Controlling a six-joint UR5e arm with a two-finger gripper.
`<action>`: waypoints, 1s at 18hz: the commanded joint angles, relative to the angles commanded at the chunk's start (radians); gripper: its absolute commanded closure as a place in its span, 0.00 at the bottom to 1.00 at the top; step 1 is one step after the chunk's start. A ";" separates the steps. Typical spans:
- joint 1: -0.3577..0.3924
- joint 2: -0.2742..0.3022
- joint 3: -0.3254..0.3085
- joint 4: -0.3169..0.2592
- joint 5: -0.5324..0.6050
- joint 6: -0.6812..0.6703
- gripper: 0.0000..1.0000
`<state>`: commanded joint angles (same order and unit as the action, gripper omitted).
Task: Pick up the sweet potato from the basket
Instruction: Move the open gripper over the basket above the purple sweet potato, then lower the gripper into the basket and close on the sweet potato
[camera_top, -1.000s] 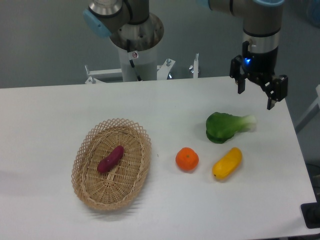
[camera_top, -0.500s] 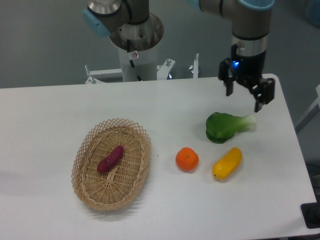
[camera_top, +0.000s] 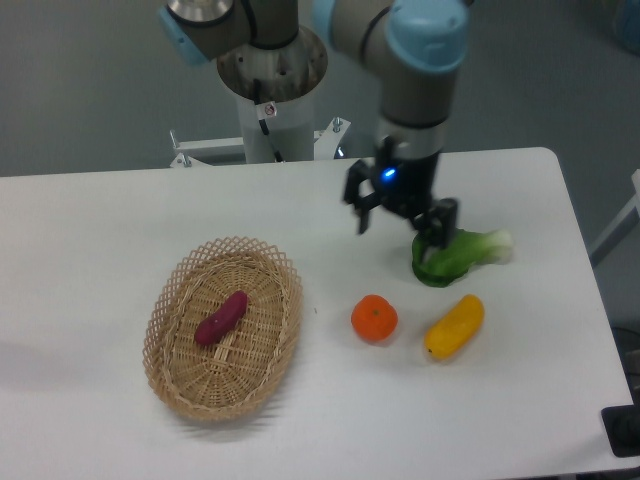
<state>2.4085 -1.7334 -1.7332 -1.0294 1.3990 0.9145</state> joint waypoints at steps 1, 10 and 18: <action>-0.021 -0.014 -0.012 0.008 0.002 -0.005 0.00; -0.199 -0.119 -0.103 0.161 0.064 -0.068 0.00; -0.264 -0.219 -0.109 0.222 0.132 -0.100 0.00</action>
<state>2.1445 -1.9526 -1.8423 -0.8069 1.5309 0.8146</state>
